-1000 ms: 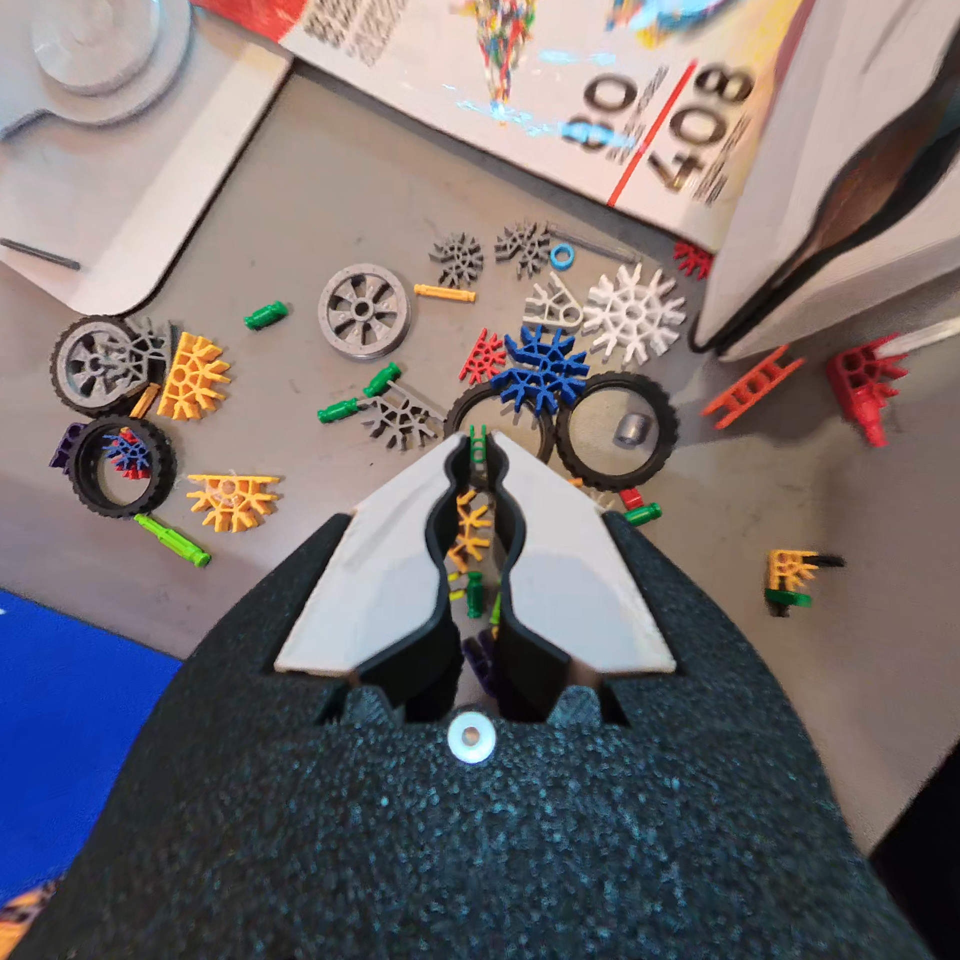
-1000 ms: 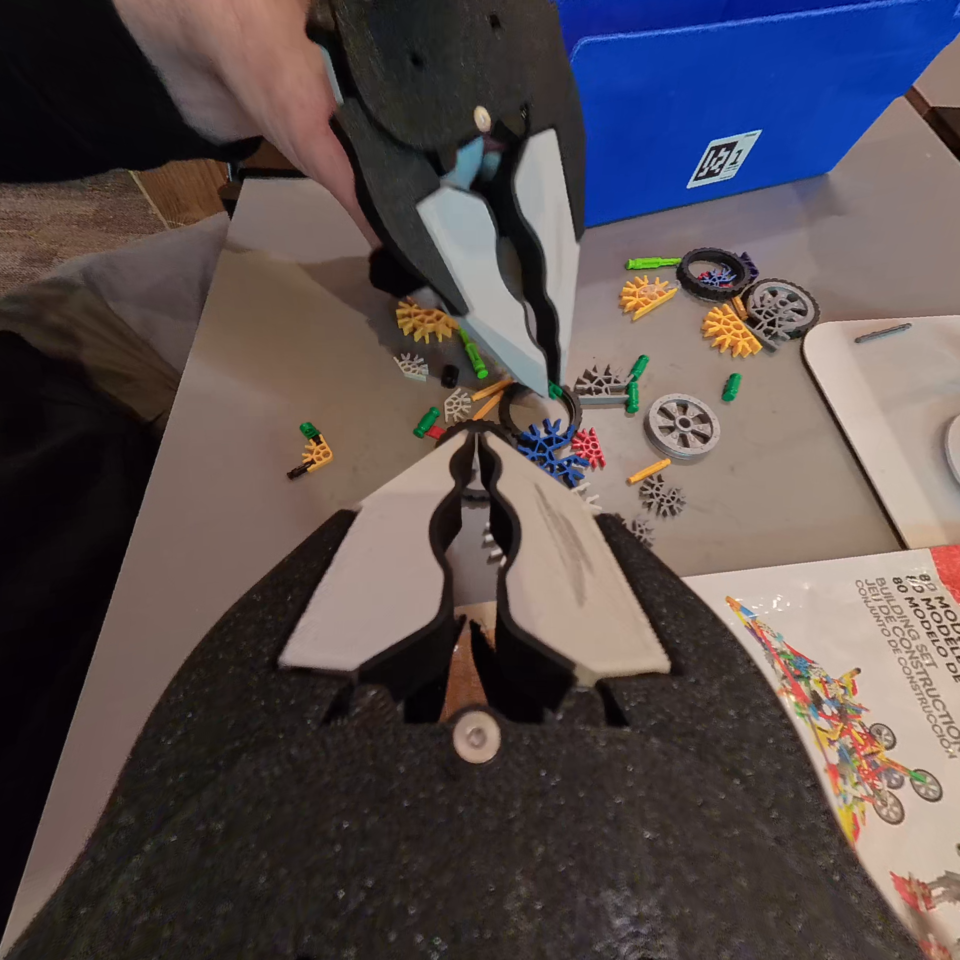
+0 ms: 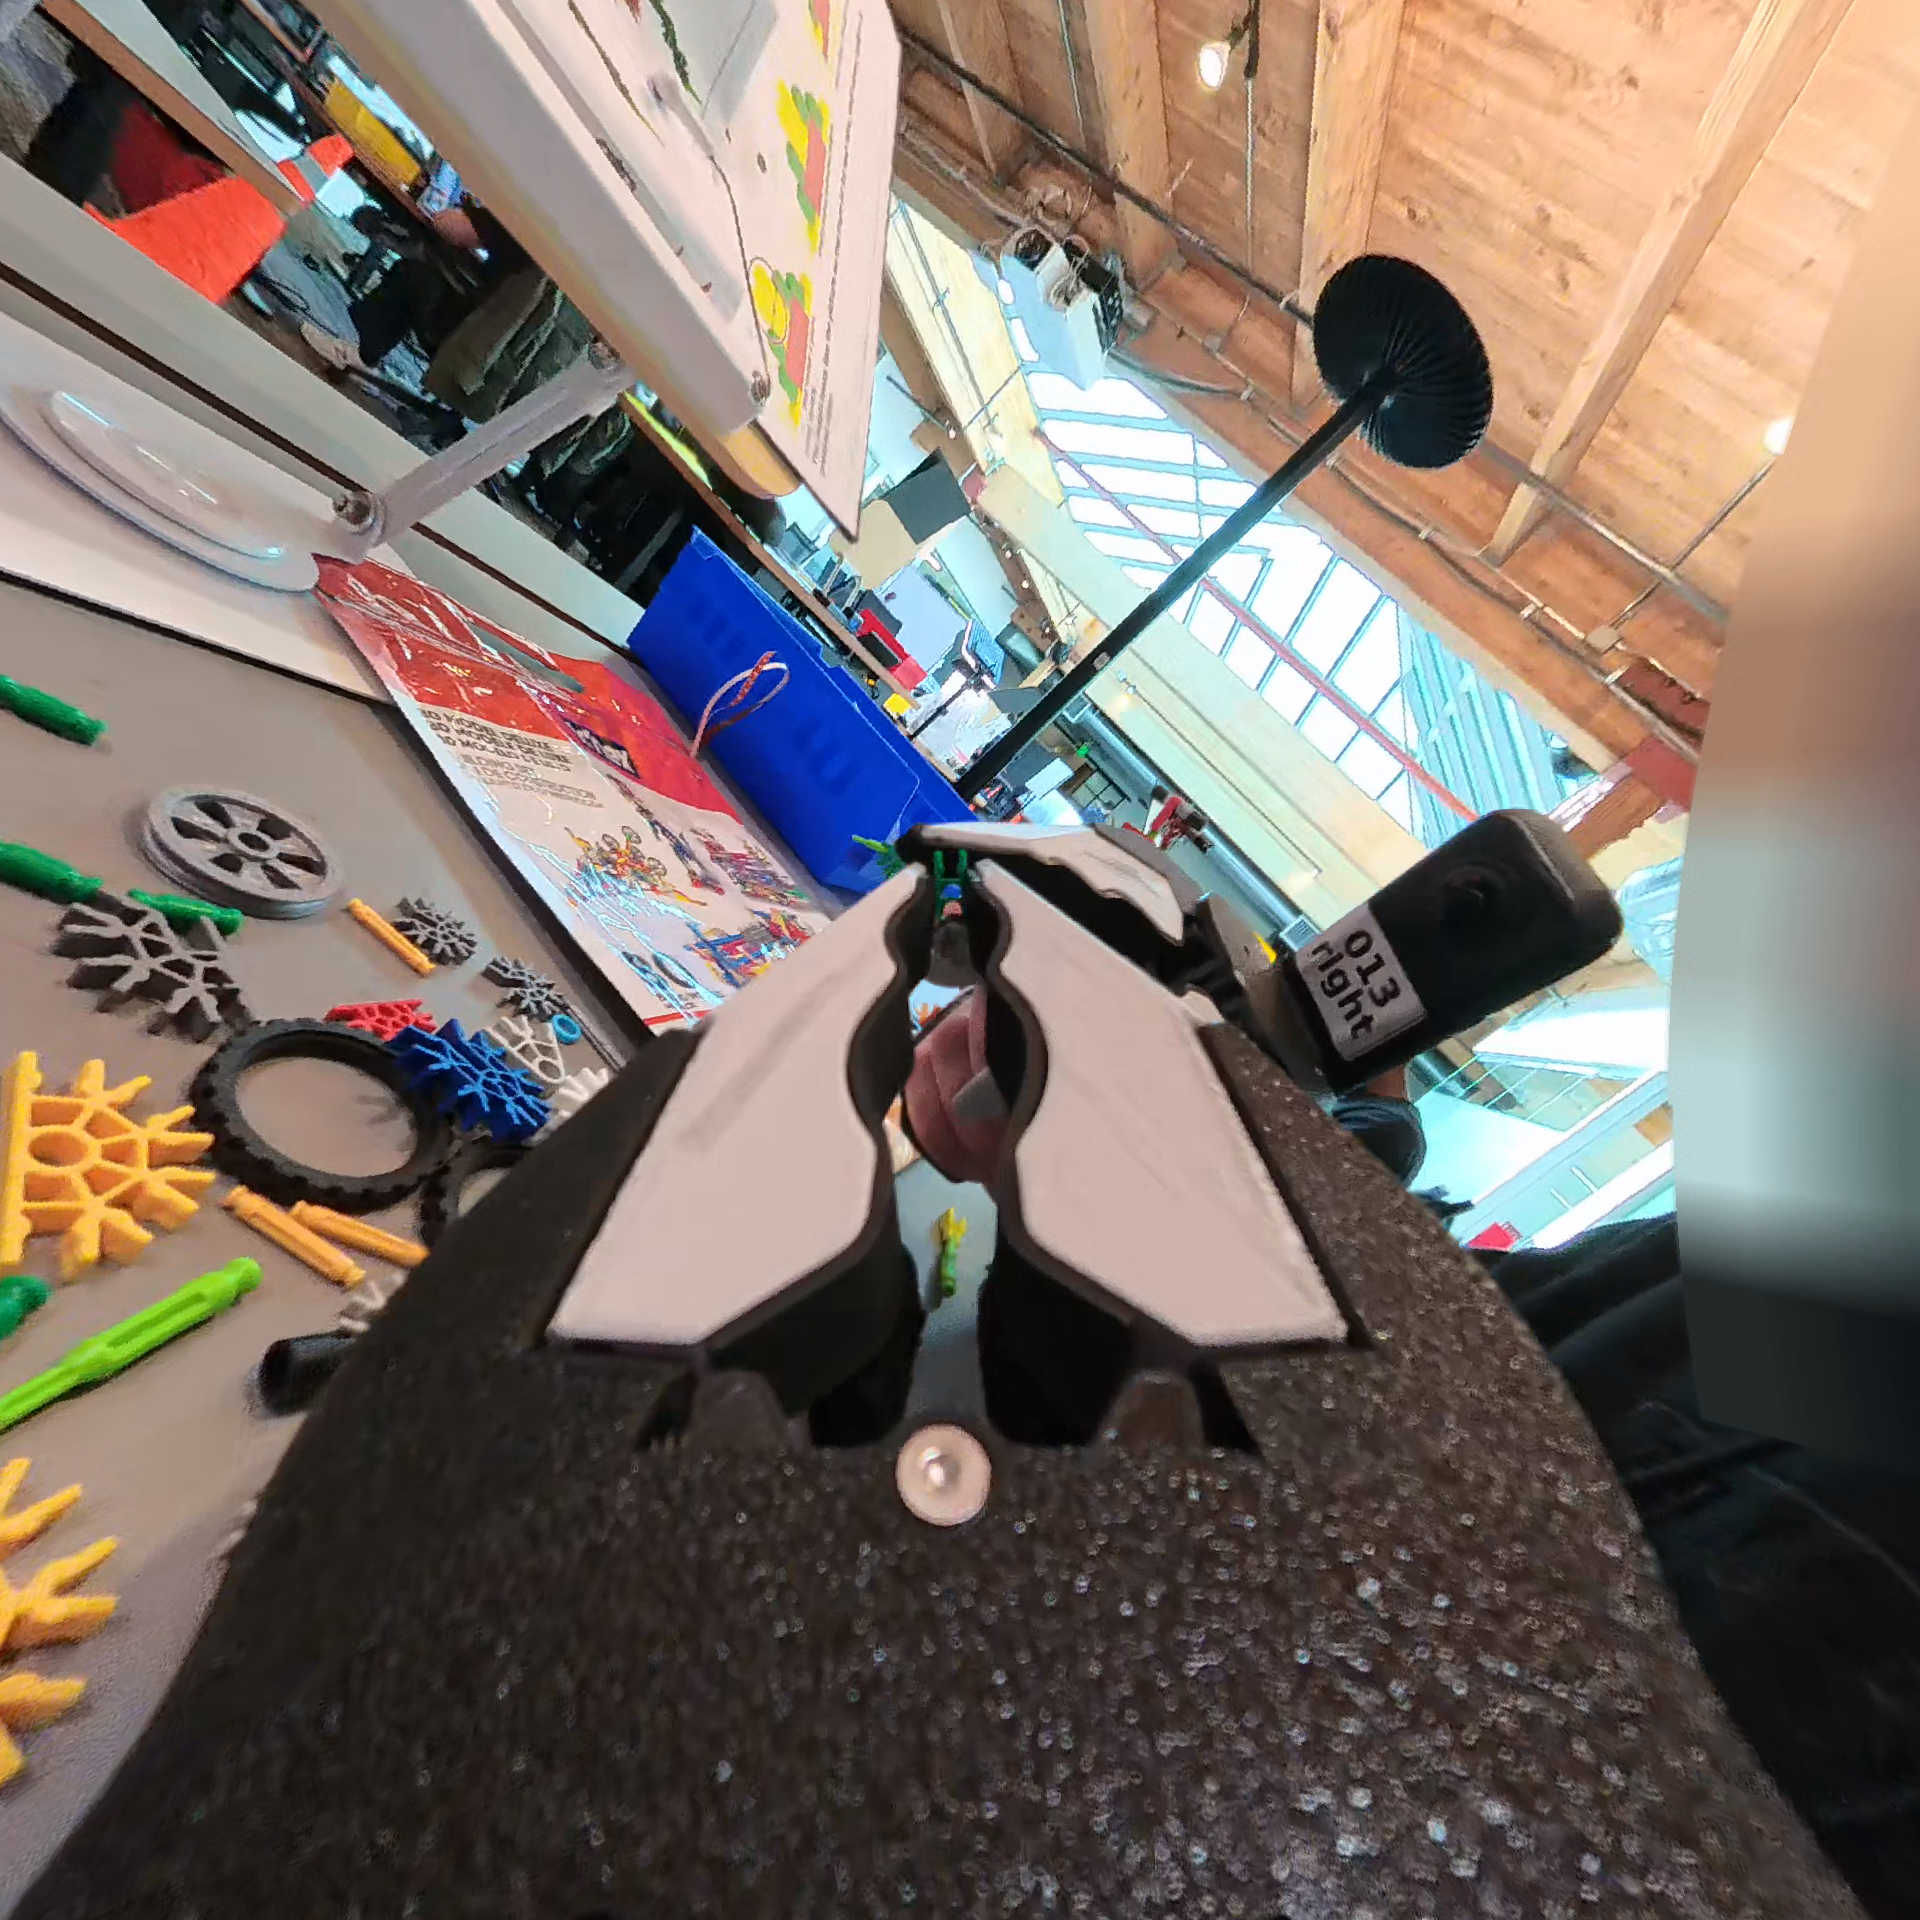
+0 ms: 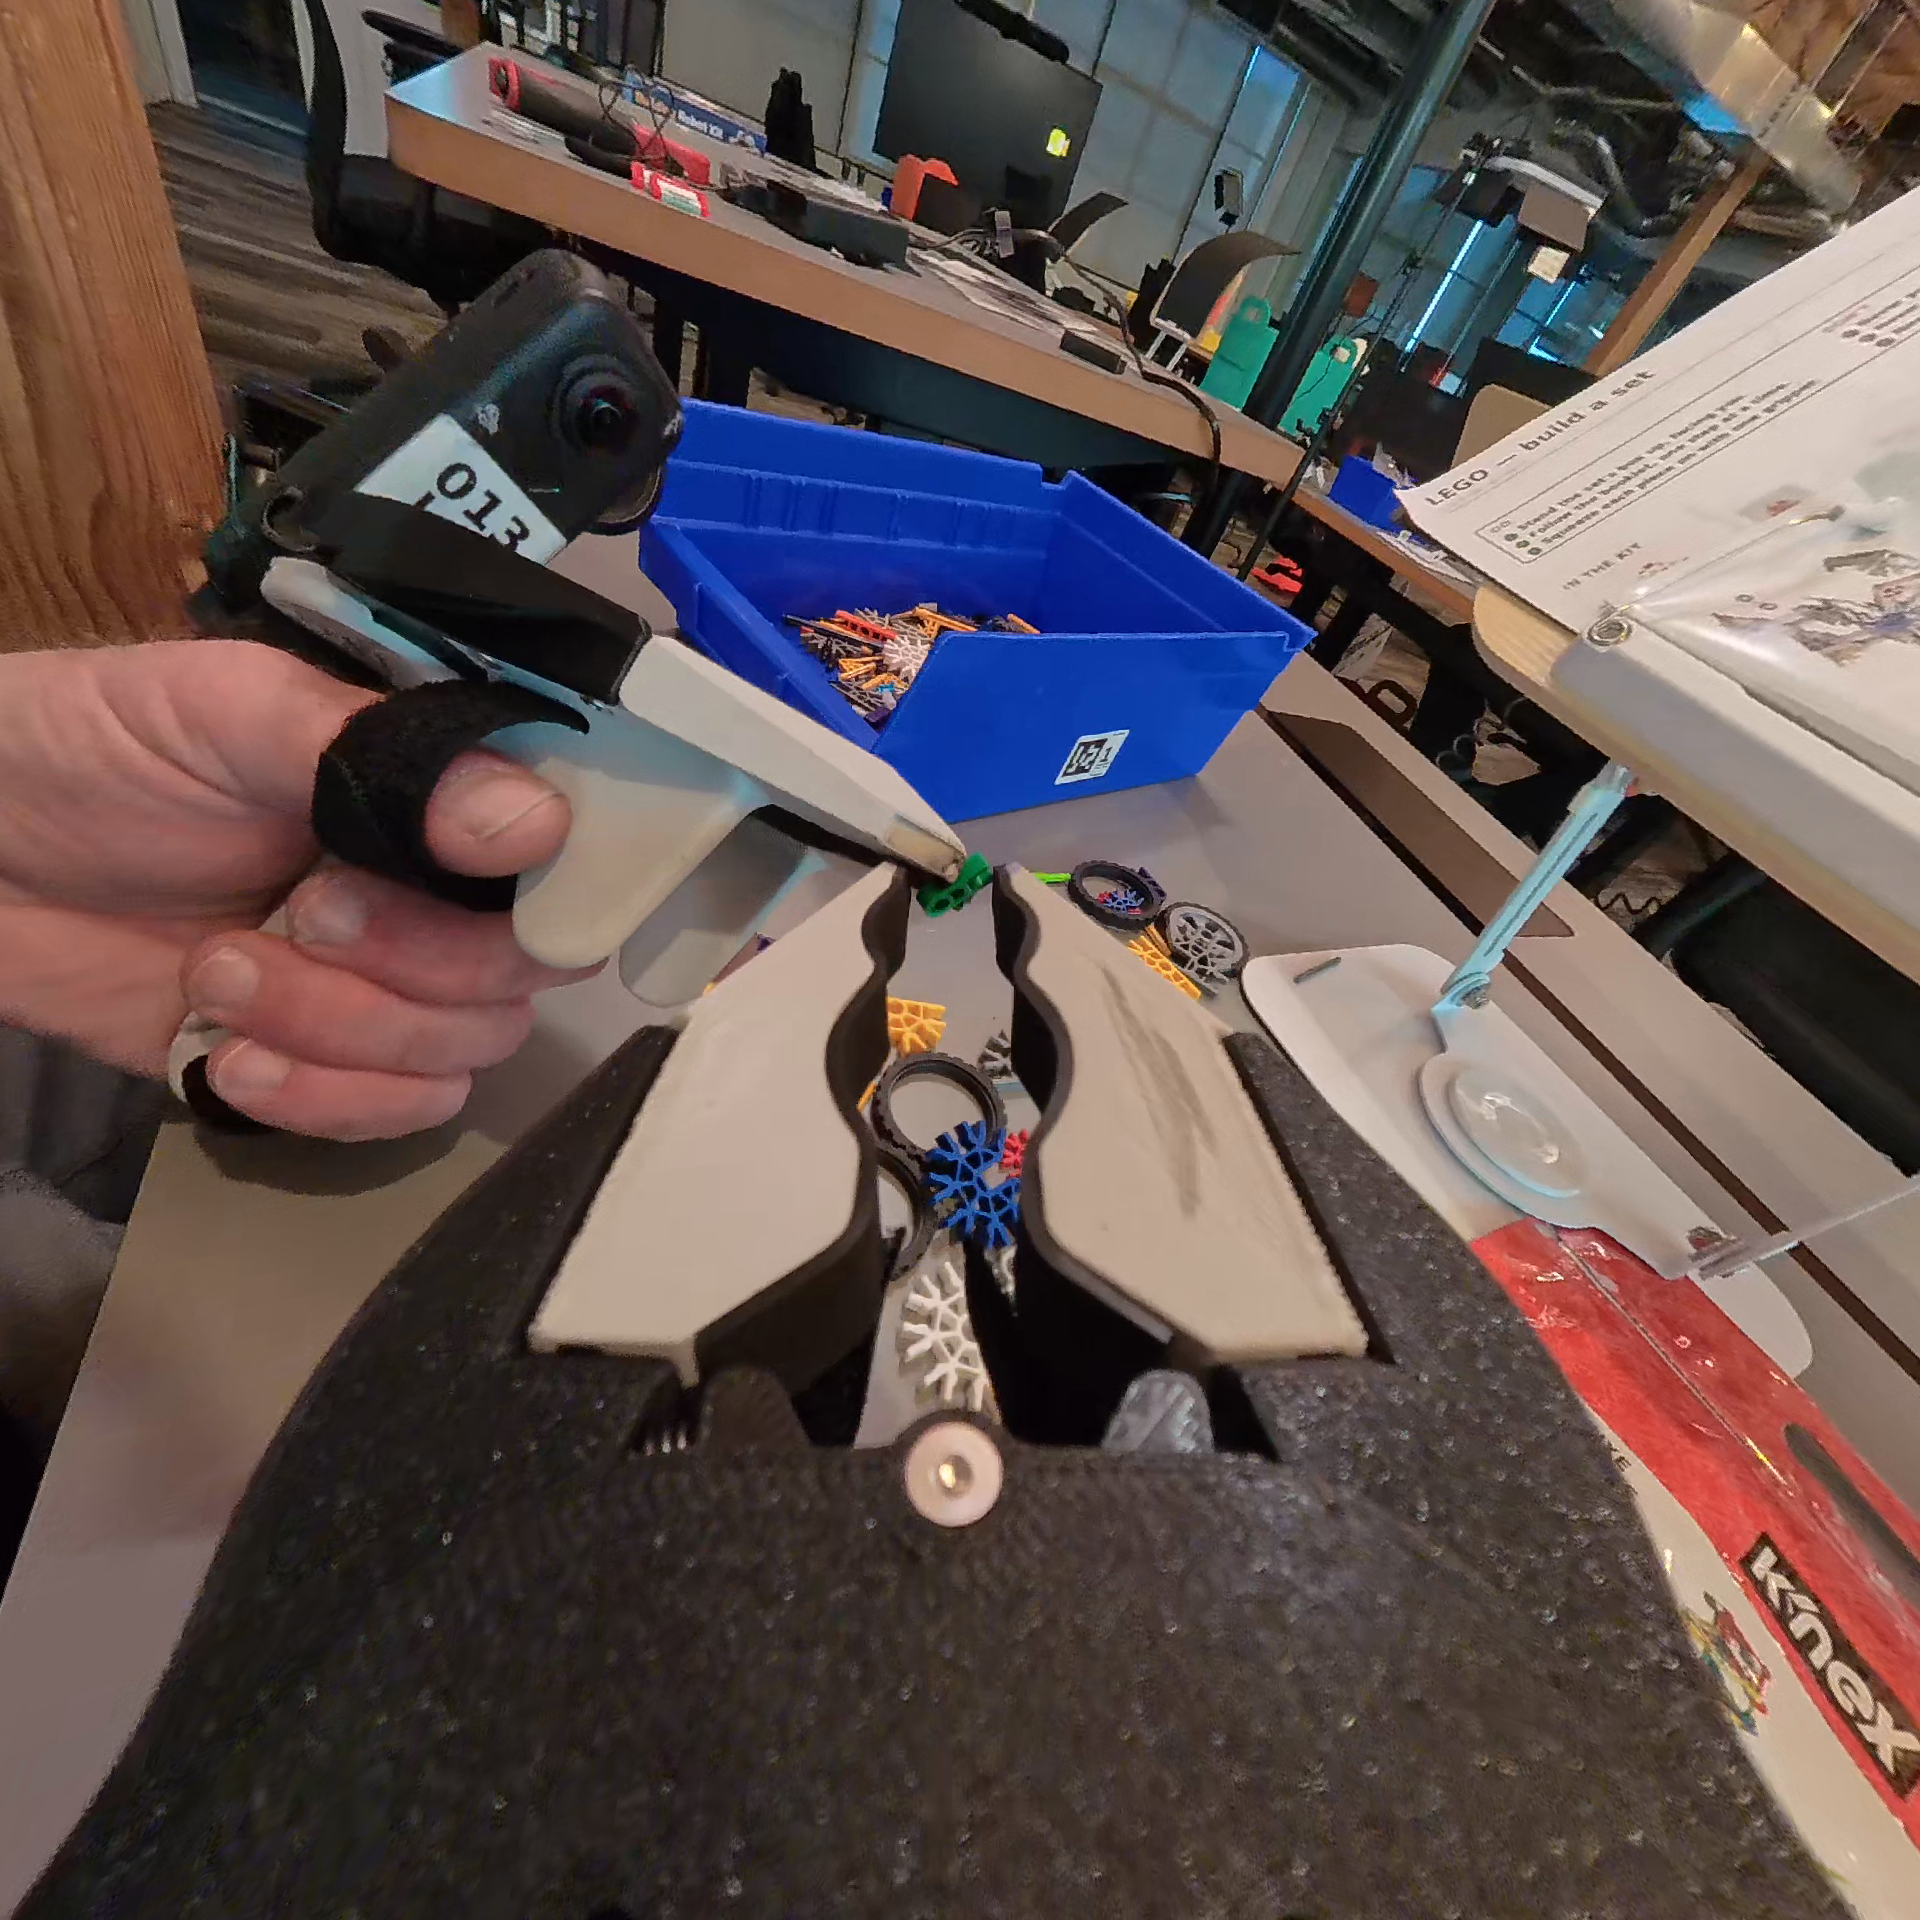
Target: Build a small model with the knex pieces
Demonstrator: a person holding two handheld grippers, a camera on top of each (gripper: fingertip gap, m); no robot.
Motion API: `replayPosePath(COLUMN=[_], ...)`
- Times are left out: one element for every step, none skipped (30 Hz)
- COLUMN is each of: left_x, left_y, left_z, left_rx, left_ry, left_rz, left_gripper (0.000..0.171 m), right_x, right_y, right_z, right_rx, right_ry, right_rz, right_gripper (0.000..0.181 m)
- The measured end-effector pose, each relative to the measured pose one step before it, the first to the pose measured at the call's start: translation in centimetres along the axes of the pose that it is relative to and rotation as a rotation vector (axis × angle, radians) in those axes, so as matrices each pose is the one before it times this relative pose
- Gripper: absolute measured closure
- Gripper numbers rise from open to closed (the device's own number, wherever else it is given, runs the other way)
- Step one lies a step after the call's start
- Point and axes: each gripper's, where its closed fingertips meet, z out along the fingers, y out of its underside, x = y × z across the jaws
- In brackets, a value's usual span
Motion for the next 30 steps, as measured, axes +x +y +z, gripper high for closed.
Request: replayPosePath(left_x=[-0.001,0.024,0.043,0.041,0.074,0.12,0.162,0.113,0.008,-0.008,0.115,0.078,0.003,0.068,0.063,0.056,0.053,0.017,-0.056,0.033,0.044,0.008,-0.031,-0.049,-0.188,-0.32,-0.348,-0.236,-0.107,-0.067], left_y=[0.009,0.01,-0.003,0.031,0.02,0.0,-0.013,0.001,0.038,0.04,0.014,0.021,0.039,0.048,0.025,-0.019,-0.081,-0.156,-0.194,-0.162,-0.098,-0.063,-0.037,0.01,0.173,0.365,0.675,0.802,0.808,1.057], left_z=[0.085,0.051,0.004,-0.027,-0.05,-0.052,-0.059,-0.041,-0.049,-0.051,-0.055,-0.047,-0.049,-0.063,-0.075,-0.089,-0.141,-0.178,-0.207,-0.18,-0.157,-0.125,-0.159,-0.205,-0.253,-0.306,-0.322,-0.304,-0.277,-0.193], left_rx=[0.00721,0.00214,-0.00088,-0.00243,-0.00106,0.00126,0.00153,0.00053,-0.0028,-0.00229,0.00061,-0.0006,-0.00285,-0.00342,-0.00214,0.00084,0.0037,0.0069,0.00763,0.00442,0.00075,-0.00153,-0.00466,-0.01157,-0.0267,-0.04224,-0.06332,-0.06998,-0.06703,-0.08027], left_ry=[-0.0008,0.0031,0.0066,0.0032,0.0003,0.0028,0.0056,0.0037,-0.0025,-0.0011,0.0079,0.003,-0.0046,-0.0001,0.0006,-0.0005,0.0015,-0.0001,-0.0047,0.0004,0.0007,-0.0034,-0.0065,-0.0088,-0.0195,-0.0289,-0.0319,-0.0271,-0.02,-0.0204], left_rz=[-0.0043,-0.0093,-0.0128,-0.0031,0.0021,-0.0029,-0.0059,-0.0018,-0.0011,-0.0024,-0.0031,-0.0017,0.0031,0.0032,-0.0019,0.0,-0.0009,-0.0039,-0.0022,0.0013,0.0017,0.0045,0.008,0.0168,0.0379,0.0512,0.0537,0.0548,0.0525,0.0614], left_gripper=[0.168,0.168,0.168,0.168,0.168,0.168,0.168,0.168,0.168,0.168,0.168,0.168,0.168,0.168,0.167,0.168,0.168,0.168,0.169,0.169,0.168,0.17,0.169,0.167,0.166,0.165,0.164,0.162,0.16,0.157], right_x=[0.056,0.034,-0.024,-0.071,-0.097,-0.085,-0.089,-0.081,-0.072,-0.086,-0.1,-0.095,-0.094,-0.102,-0.079,-0.051,-0.017,0.03,0.07,0.03,-0.062,-0.072,-0.052,-0.058,-0.095,0.004,0.104,0.061,-0.127,-0.127], right_y=[0.018,-0.013,-0.007,-0.012,-0.053,-0.095,-0.117,-0.087,0.037,-0.001,-0.092,-0.028,0.018,-0.039,-0.011,-0.029,-0.072,-0.067,-0.038,-0.027,-0.072,-0.028,0.011,0.093,0.226,0.246,0.17,0.182,0.34,0.365], right_z=[-0.03,-0.04,-0.021,-0.031,-0.025,-0.04,-0.049,-0.03,0.005,-0.003,-0.04,-0.013,-0.014,-0.035,-0.025,-0.025,-0.052,-0.08,-0.057,-0.047,-0.037,-0.015,-0.007,0.005,0.044,0.035,0.001,0.007,0.049,0.047], right_rx=[0.0011,0.0018,0.0005,0.0007,0.0026,0.006,0.0076,0.0052,-0.0013,0.0009,0.0069,0.0036,0.0003,0.0031,0.0014,0.0031,0.0059,0.0058,0.0041,0.0039,0.0062,0.0028,0.0003,-0.004,-0.0126,-0.0135,-0.0089,-0.0105,-0.0204,-0.0224], right_ry=[-0.0002,-0.0002,-0.0036,-0.0087,-0.0106,-0.0111,-0.0102,-0.0088,-0.0091,-0.0115,-0.0139,-0.0151,-0.0158,-0.0154,-0.013,-0.0111,-0.0089,-0.0067,-0.005,-0.0085,-0.0116,-0.0111,-0.0096,-0.0097,-0.0131,-0.0066,0.002,-0.0026,-0.0181,-0.0163], right_rz=[-0.0017,-0.0041,-0.0012,0.0028,0.0047,0.0067,0.0084,0.0066,0.0071,0.01,0.014,0.0164,0.0128,0.0075,0.0081,0.0119,0.0123,0.0114,0.0123,0.0143,0.0104,0.0078,0.0062,0.0041,0.0023,-0.0005,-0.0016,-0.0002,0.0028,-0.0004], right_gripper=[0.167,0.167,0.168,0.168,0.169,0.169,0.169,0.17,0.17,0.17,0.17,0.17,0.17,0.171,0.171,0.171,0.171,0.171,0.171,0.171,0.171,0.171,0.171,0.171,0.171,0.171,0.171,0.171,0.171,0.17])
